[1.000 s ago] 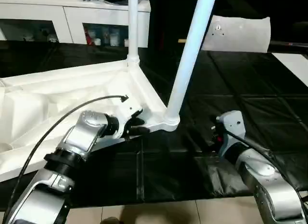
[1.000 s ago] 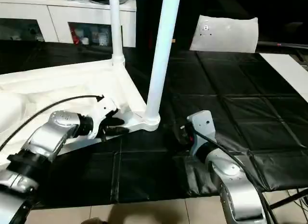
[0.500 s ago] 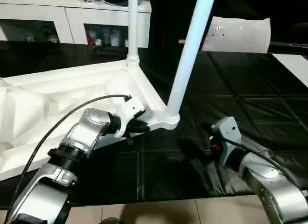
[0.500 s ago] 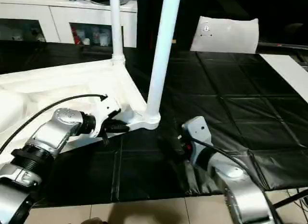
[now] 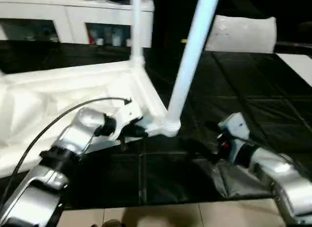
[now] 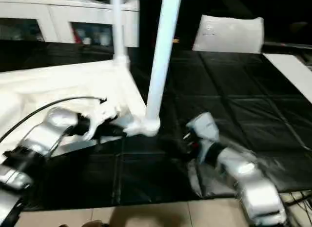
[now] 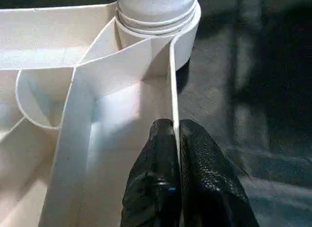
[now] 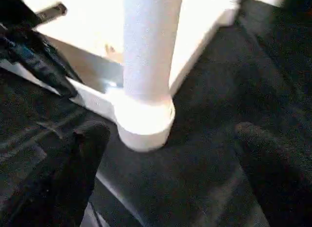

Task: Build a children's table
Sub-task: Rotate leg to tighten

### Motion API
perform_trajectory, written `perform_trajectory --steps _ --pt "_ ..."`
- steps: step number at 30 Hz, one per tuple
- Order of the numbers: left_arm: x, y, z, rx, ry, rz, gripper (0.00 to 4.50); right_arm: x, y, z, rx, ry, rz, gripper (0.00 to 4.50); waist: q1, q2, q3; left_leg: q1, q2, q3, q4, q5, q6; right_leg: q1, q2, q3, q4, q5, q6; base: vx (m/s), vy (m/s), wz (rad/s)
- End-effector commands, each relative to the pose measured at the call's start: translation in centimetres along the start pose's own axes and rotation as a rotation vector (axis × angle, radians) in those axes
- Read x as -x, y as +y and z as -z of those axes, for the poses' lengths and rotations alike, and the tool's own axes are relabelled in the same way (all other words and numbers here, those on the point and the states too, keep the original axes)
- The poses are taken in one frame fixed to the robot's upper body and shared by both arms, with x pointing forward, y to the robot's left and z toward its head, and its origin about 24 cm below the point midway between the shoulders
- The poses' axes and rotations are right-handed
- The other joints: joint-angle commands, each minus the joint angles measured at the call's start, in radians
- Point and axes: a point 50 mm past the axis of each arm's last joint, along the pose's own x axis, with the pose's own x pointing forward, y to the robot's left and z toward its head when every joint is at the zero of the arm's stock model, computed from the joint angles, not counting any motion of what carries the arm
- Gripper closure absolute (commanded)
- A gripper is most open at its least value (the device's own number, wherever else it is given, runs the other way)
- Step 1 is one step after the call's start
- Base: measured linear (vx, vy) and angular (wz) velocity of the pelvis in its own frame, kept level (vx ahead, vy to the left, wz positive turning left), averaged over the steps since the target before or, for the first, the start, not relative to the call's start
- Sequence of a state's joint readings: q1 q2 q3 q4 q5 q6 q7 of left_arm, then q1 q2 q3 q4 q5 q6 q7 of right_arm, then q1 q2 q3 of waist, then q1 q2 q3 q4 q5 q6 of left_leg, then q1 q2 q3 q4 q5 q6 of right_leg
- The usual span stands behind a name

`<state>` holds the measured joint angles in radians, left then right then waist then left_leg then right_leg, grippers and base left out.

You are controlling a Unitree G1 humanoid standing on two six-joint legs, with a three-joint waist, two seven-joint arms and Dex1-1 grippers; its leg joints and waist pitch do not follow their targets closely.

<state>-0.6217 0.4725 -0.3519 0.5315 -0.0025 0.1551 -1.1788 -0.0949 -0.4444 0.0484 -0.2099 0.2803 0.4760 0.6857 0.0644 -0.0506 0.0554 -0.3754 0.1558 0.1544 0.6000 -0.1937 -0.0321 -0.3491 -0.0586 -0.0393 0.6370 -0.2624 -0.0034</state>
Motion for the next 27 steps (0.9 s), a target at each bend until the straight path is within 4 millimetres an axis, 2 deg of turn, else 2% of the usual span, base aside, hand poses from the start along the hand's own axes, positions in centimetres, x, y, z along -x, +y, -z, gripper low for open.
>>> perform_trajectory --steps 1,3,7,8,9,10,12,14,17,18,19,21,23,25,27 --pt "0.0 -0.8 -1.1 -0.100 -0.049 0.137 4.40 -0.1 -0.1 -0.3 -0.002 -0.022 -0.096 0.00 -0.003 0.004 -0.056 0.020 0.082 -0.018 -0.073 -0.091 0.063 0.030 -0.102 0.049 -0.068 0.088 -0.271 0.000 0.000 0.00" --pt "0.2 -1.0 -1.0 -0.120 -0.055 0.183 4.40 -0.4 0.0 -0.4 0.006 -0.026 -0.152 0.00 -0.001 0.008 -0.056 0.023 0.084 -0.017 -0.073 -0.089 0.060 0.027 -0.101 0.049 -0.067 0.099 -0.275 0.000 0.000 0.00" --pt "0.6 -1.5 -0.9 -0.141 -0.068 0.283 4.40 -1.0 0.6 -0.6 0.002 -0.030 -0.326 0.00 0.007 0.008 -0.057 0.025 0.084 -0.014 -0.072 -0.103 0.059 0.026 -0.103 0.048 -0.067 0.083 -0.285 0.000 0.000 0.00" --pt "0.6 -1.6 -0.9 -0.149 -0.068 0.305 4.40 -1.1 0.7 -0.5 0.002 -0.026 -0.368 0.00 0.011 0.013 -0.056 0.025 0.085 -0.014 -0.074 -0.103 0.057 0.026 -0.103 0.049 -0.067 0.081 -0.284 0.000 0.000 0.00" --pt "0.7 -1.7 -0.9 -0.154 -0.064 0.320 4.47 -1.2 0.7 -0.5 0.008 -0.021 -0.402 0.19 0.015 0.011 -0.056 0.026 0.086 -0.013 -0.073 -0.101 0.055 0.025 -0.101 0.048 -0.066 0.083 -0.285 0.000 0.000 0.00" --pt "0.7 -1.7 -0.9 -0.168 -0.058 0.334 4.47 -1.5 0.5 -0.4 0.023 -0.012 -0.436 0.19 0.018 0.014 -0.058 0.030 0.086 -0.012 -0.072 -0.106 0.052 0.022 -0.102 0.047 -0.065 0.085 -0.290 0.000 0.000 0.00" --pt "0.7 -1.7 -0.9 -0.190 -0.044 0.352 4.47 -1.8 0.4 -0.3 0.045 0.004 -0.497 0.19 0.022 0.012 -0.057 0.028 0.086 -0.011 -0.074 -0.114 0.045 0.024 -0.103 0.045 -0.065 0.076 -0.295 0.000 0.000 0.00" --pt "0.7 -1.7 -0.8 -0.199 -0.041 0.361 4.50 -2.0 0.3 -0.3 0.051 0.013 -0.524 0.50 0.023 0.012 -0.058 0.028 0.086 -0.009 -0.074 -0.120 0.041 0.024 -0.104 0.045 -0.066 0.066 -0.294 0.000 0.000 0.00" --pt "0.7 -1.7 -0.9 -0.227 -0.032 0.384 4.50 -2.7 -0.1 -0.1 0.071 0.030 -0.576 0.64 0.023 0.009 -0.059 0.028 0.086 -0.005 -0.075 -0.129 0.034 0.024 -0.105 0.043 -0.066 0.049 -0.293 0.000 0.000 0.00" --pt "0.7 -1.7 -0.9 -0.232 -0.031 0.387 4.50 -2.8 -0.1 0.0 0.074 0.037 -0.588 0.78 0.022 0.006 -0.060 0.027 0.085 -0.005 -0.075 -0.124 0.035 0.025 -0.104 0.043 -0.065 0.052 -0.294 0.000 0.000 0.00" --pt "0.7 -1.7 -1.0 -0.236 -0.029 0.389 4.50 -2.9 -0.2 0.0 0.076 0.041 -0.597 0.92 0.026 0.008 -0.059 0.030 0.087 -0.003 -0.074 -0.125 0.037 0.021 -0.104 0.043 -0.065 0.051 -0.294 0.000 0.000 0.00" --pt "0.7 -1.7 -1.0 -0.239 -0.026 0.395 4.50 -3.0 -0.2 0.1 0.081 0.048 -0.607 1.05 0.027 0.005 -0.059 0.028 0.087 -0.002 -0.074 -0.114 0.043 0.023 -0.106 0.043 -0.064 0.057 -0.293 0.000 0.000 0.00" --pt "0.6 -1.7 -1.0 -0.257 -0.016 0.405 4.50 -3.2 -0.3 0.1 0.092 0.055 -0.636 1.30 0.026 0.006 -0.060 0.024 0.086 -0.002 -0.073 -0.112 0.048 0.024 -0.107 0.042 -0.065 0.050 -0.292 0.000 0.000 0.00" --pt "0.6 -1.7 -1.0 -0.261 -0.013 0.410 4.50 -3.3 -0.3 0.1 0.092 0.057 -0.650 1.47 0.028 0.006 -0.059 0.026 0.087 -0.001 -0.073 -0.116 0.048 0.022 -0.107 0.042 -0.065 0.040 -0.291 0.000 0.000 0.00" --pt "0.5 -1.6 -1.0 -0.271 -0.006 0.409 4.50 -3.5 -0.3 0.1 0.103 0.061 -0.675 1.52 0.029 0.006 -0.060 0.025 0.087 -0.001 -0.072 -0.113 0.051 0.022 -0.106 0.041 -0.064 0.042 -0.294 0.000 0.000 0.00"
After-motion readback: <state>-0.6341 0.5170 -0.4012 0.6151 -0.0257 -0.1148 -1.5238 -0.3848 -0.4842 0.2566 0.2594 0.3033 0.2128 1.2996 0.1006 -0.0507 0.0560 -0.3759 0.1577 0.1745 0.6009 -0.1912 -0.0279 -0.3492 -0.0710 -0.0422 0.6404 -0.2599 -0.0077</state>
